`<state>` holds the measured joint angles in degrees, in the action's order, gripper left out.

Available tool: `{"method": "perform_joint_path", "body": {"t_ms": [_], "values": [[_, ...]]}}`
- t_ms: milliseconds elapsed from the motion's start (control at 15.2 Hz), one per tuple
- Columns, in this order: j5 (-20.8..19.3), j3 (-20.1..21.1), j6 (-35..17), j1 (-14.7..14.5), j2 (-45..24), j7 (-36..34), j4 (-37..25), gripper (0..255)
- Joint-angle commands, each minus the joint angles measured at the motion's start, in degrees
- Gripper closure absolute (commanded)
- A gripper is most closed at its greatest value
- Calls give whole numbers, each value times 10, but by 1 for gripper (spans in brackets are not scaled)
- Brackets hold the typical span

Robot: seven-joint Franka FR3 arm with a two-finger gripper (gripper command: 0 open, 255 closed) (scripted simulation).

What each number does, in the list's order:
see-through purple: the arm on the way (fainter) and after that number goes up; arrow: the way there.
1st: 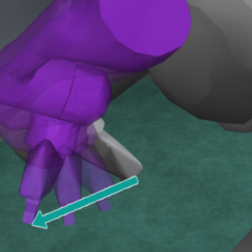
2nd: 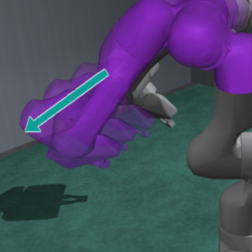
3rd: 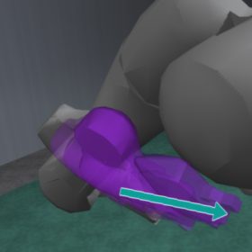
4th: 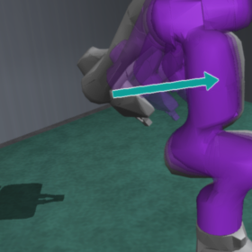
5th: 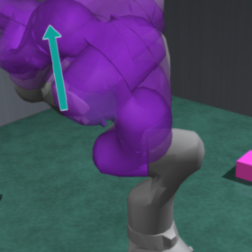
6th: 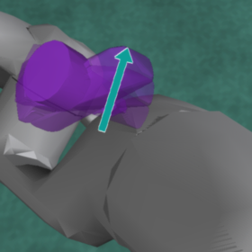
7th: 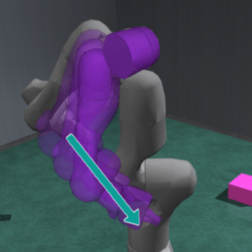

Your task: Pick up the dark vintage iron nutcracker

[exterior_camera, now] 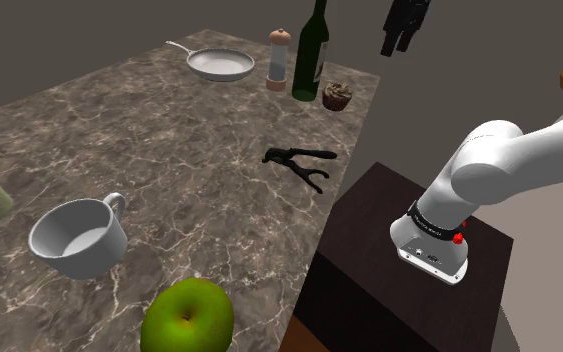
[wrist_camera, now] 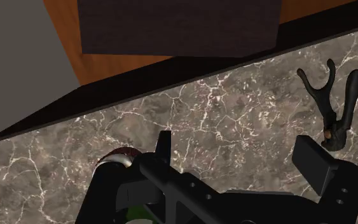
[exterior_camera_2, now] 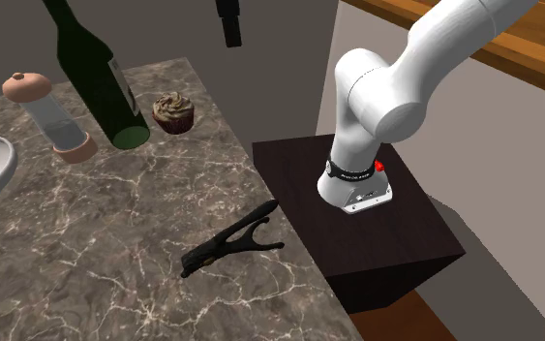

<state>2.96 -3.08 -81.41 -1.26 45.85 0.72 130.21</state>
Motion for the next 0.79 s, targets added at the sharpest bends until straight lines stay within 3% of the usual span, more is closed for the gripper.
{"method": "perform_joint_path", "body": {"t_ms": [0,726], "values": [[0,0,0,0,0,0,0,0],[68,105,-109,-56,-108,-58,36,0]]}}
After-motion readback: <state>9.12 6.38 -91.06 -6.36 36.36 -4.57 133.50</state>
